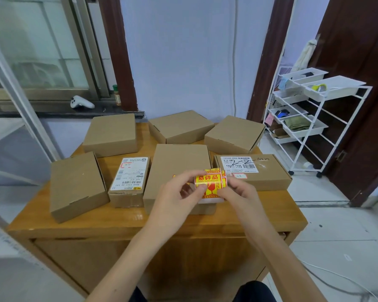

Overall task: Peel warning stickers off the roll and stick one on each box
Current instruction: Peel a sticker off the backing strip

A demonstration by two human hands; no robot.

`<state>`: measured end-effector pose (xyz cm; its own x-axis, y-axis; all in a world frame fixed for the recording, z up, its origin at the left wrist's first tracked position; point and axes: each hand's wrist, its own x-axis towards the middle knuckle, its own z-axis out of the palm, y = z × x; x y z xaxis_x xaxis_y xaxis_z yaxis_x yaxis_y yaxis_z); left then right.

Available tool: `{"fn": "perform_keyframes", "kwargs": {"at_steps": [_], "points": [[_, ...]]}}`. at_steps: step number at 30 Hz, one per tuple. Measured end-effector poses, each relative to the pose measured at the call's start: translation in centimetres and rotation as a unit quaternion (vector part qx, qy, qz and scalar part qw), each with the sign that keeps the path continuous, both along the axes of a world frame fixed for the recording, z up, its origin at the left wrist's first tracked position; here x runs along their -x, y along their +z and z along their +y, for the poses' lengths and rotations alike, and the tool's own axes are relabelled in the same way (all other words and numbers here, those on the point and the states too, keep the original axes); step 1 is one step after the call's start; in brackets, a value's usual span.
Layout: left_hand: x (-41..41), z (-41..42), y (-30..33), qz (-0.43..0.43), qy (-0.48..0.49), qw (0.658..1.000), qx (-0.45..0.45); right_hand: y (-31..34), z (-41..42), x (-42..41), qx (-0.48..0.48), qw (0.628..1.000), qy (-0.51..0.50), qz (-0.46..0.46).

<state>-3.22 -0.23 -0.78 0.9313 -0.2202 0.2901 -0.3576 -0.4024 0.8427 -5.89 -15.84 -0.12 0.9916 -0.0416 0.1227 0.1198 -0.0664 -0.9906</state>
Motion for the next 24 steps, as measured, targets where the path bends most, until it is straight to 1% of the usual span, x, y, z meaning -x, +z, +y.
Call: {"fn": "perform_keyframes", "kwargs": {"at_steps": [3,7,12,17,21,24], "points": [[0.2,0.1,-0.1,0.000,-0.007,1.000,-0.008,-0.2,0.0,0.1,-0.014,1.000,0.008,-0.006],[0.1,0.2,-0.3,-0.033,-0.007,0.998,-0.057,-0.5,0.1,-0.1,-0.037,0.999,-0.032,0.010],[0.0,0.2,-0.3,-0.057,-0.005,0.995,-0.077,-0.6,0.3,-0.2,-0.028,0.998,-0.052,0.016],[-0.1,0.1,0.6,-0.031,-0.018,0.991,-0.131,-0.7,0.6,-0.2,-0.002,0.998,-0.064,0.015],[-0.1,0.0,0.7,-0.019,-0.022,0.991,-0.131,-0.8,0.7,-0.4,0.012,0.997,-0.078,0.017],[-0.1,0.0,0.7,-0.031,-0.008,0.989,-0.147,-0.7,0.7,-0.3,0.009,0.997,-0.079,0.023]]}}
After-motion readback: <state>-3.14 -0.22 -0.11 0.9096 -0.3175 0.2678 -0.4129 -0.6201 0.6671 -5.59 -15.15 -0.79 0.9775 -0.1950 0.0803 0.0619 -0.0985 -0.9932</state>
